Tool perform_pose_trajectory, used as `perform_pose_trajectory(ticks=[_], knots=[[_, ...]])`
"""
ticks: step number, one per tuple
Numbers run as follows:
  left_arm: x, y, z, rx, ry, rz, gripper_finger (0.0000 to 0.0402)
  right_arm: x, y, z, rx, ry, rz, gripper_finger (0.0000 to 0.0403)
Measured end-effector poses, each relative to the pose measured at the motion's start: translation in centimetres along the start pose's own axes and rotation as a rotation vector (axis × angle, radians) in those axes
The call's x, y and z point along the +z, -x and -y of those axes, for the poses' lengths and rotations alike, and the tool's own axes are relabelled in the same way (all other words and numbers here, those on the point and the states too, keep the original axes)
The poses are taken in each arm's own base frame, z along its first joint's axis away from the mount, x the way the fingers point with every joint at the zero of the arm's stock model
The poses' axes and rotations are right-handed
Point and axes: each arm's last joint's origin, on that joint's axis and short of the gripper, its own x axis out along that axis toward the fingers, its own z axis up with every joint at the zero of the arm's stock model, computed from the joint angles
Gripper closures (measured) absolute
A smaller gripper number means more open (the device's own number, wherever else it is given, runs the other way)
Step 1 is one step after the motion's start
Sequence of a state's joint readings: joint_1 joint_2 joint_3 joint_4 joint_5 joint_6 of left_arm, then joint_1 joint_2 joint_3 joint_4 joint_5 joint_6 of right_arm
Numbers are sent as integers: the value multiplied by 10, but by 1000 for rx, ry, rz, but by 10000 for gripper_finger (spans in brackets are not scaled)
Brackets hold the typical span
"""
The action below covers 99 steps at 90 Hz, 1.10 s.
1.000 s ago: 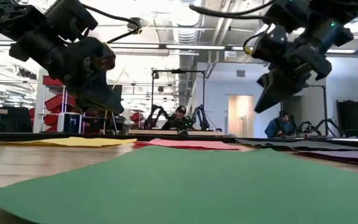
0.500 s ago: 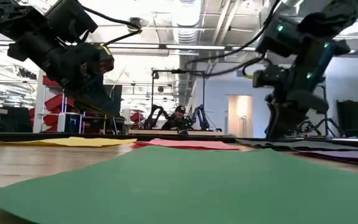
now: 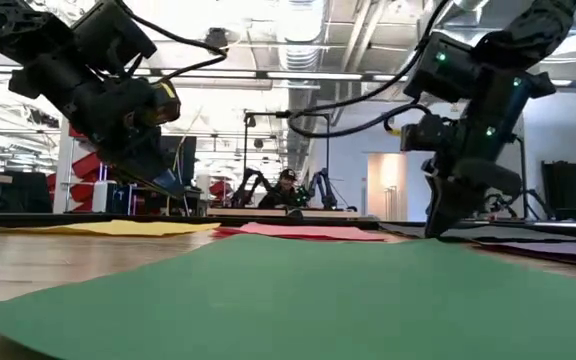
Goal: Organize paper
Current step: Move the black colored paper to the bottom left of the table
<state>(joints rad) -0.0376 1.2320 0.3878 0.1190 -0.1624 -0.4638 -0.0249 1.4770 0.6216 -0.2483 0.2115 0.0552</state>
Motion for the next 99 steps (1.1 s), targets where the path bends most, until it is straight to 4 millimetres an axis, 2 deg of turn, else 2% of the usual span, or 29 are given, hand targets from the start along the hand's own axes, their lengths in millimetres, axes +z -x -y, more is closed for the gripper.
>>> perform_pose_trajectory(ticks=[20, 48, 64, 81, 89, 99], knots=[[0, 0, 0, 1, 1, 0, 401, 2, 10, 2, 2, -9, 29, 401], [7, 0, 1, -21, -33, 65, 402, 6, 41, 2, 22, -17, 145, 402], [38, 2, 0, -26, -162, 241, 401, 6, 52, 6, 23, -29, 185, 403], [79, 10, 5, 7, -417, 379, 401, 7, 57, 7, 25, -41, 205, 403], [92, 5, 7, -16, -506, 385, 391, 7, 58, 7, 25, -42, 209, 403], [106, -13, 13, -56, -571, 362, 366, 7, 58, 7, 25, -42, 208, 403]])
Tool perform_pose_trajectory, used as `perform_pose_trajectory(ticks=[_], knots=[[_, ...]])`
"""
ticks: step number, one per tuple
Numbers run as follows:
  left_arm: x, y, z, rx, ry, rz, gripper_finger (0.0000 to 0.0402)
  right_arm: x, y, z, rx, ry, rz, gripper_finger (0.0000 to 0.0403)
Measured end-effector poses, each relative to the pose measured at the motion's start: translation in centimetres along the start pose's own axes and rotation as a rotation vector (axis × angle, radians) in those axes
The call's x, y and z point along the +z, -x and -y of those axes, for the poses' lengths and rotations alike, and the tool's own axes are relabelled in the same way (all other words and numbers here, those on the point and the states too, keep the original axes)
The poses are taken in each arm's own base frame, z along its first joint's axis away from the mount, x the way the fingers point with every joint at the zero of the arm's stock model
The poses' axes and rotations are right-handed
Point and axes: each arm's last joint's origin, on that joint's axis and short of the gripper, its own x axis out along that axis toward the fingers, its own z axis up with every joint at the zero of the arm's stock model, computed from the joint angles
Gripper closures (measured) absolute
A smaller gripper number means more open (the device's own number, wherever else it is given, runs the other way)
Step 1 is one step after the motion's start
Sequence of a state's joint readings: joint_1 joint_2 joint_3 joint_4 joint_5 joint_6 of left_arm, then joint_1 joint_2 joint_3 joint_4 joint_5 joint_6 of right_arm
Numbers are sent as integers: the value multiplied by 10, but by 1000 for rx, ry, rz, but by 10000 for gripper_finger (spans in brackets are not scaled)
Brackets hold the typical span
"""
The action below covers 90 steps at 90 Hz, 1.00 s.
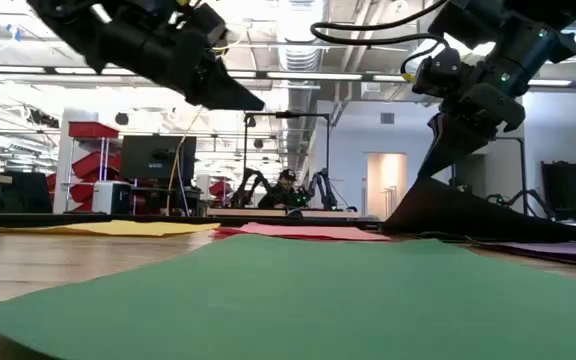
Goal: Organize paper
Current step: Move the black colored paper to the bottom left of the table
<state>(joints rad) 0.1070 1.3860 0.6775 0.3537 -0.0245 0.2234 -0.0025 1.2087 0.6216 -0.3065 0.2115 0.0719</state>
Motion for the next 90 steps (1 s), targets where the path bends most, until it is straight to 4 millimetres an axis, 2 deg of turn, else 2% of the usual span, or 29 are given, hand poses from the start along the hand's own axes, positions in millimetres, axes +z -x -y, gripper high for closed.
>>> perform_pose_trajectory(ticks=[22, 46, 66, 77, 90], knots=[[2, -67, -1, -24, -129, -74, 313, 0, 0, 0, 0, -8, 4, 403], [3, -129, -11, -79, -175, -76, 302, 1, 0, 0, 1, -9, 7, 403], [5, -157, -15, -150, -166, -66, 302, 1, 0, 0, 1, -10, 11, 403], [0, -169, -12, -237, -182, -93, 302, 1, 0, 0, 1, -11, 14, 403], [-2, -182, -12, -250, -184, -106, 302, 2, 0, 0, 2, -12, 19, 403]])
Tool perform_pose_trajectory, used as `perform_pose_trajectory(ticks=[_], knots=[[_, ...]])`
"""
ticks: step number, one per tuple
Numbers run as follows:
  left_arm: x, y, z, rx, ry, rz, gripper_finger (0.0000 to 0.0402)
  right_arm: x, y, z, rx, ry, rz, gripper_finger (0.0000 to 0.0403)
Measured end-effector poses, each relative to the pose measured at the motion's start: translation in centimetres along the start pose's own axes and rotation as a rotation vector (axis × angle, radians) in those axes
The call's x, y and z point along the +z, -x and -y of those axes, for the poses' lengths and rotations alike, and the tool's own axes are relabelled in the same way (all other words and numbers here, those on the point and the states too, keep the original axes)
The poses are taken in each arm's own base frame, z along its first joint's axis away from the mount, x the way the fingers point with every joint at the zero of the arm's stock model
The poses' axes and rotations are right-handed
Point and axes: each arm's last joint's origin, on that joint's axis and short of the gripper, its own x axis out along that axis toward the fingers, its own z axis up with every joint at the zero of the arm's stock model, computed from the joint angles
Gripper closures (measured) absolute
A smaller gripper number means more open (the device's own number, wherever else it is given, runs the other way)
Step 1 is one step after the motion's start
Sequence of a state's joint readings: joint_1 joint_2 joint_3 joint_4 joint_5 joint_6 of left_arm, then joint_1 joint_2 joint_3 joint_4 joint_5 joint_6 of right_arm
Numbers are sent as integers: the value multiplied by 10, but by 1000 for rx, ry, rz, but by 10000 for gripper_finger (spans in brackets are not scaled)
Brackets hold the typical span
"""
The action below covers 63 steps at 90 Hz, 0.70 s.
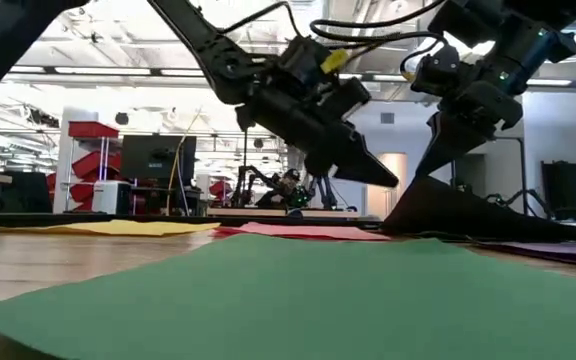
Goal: Organize paper
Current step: Move the black colored paper to the bottom left of the table
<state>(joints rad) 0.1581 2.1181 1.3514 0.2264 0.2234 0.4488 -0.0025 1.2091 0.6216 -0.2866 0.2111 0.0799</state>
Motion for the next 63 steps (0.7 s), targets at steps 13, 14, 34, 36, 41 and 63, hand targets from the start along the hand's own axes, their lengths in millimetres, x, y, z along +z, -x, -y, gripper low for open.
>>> perform_pose_trajectory(ticks=[13, 14, 34, 36, 41, 63], knots=[[4, -3, -7, 54, -3, -3, 302, 2, 0, 0, 1, -3, 15, 403], [5, -3, -7, 56, -5, -1, 302, 2, 0, 0, 1, -3, 16, 403], [7, -2, -11, 52, -26, 22, 302, 4, 0, 0, 3, -7, 38, 403], [7, -2, -11, 43, -30, 24, 302, 4, 0, 0, 3, -7, 38, 403], [7, -2, -10, 38, -34, 24, 302, 4, 0, 0, 3, -8, 38, 403], [8, -3, -7, 22, -47, 24, 302, 4, 0, 0, 4, -8, 42, 403]])
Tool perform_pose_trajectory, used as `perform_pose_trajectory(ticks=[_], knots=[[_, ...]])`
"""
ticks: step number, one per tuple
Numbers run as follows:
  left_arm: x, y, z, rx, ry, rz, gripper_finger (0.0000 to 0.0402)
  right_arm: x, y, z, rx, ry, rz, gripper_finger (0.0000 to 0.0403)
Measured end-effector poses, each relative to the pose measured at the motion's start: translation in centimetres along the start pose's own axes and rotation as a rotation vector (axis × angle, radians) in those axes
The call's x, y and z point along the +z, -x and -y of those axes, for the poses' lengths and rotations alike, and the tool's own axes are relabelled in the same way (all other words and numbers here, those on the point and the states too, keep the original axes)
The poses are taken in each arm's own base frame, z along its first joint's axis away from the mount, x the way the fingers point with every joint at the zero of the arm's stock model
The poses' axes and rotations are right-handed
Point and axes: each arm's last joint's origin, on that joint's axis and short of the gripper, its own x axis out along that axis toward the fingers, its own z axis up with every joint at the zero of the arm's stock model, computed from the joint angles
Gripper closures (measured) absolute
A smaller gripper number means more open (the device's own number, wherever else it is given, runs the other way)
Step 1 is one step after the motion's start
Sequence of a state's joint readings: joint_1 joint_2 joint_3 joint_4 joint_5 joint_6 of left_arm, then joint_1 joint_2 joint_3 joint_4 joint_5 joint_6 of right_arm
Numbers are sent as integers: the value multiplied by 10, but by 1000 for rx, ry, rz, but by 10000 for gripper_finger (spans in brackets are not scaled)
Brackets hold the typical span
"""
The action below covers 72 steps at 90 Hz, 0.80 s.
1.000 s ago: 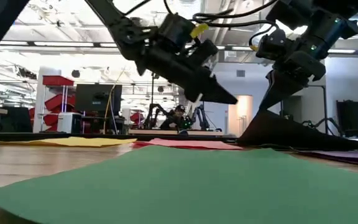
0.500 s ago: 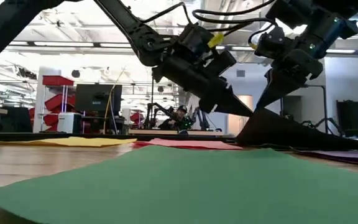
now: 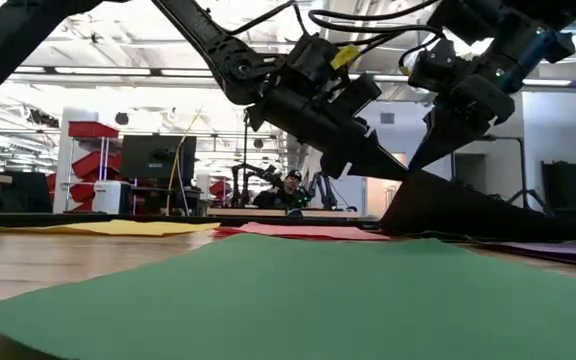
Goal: Organize paper
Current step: Move the black colored paper to the bottom left of the table
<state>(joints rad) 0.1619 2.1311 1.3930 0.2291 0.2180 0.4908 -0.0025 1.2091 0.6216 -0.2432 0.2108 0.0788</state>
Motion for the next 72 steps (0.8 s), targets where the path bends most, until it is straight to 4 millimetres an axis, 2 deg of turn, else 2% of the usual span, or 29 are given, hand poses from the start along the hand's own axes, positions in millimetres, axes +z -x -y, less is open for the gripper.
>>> perform_pose_trajectory(ticks=[37, 47, 59, 72], knots=[[2, -1, 3, -8, 6, 12, 313, 11, 4, 0, 1, 19, 32, 403], [2, -1, 2, 23, 4, -1, 337, 12, 4, 1, -2, 15, 33, 403], [2, -1, 1, 50, 4, -17, 390, 12, 4, 1, 2, 14, 33, 403], [1, -1, 1, 50, 2, -20, 400, 12, 4, 1, 9, -16, 34, 403]])
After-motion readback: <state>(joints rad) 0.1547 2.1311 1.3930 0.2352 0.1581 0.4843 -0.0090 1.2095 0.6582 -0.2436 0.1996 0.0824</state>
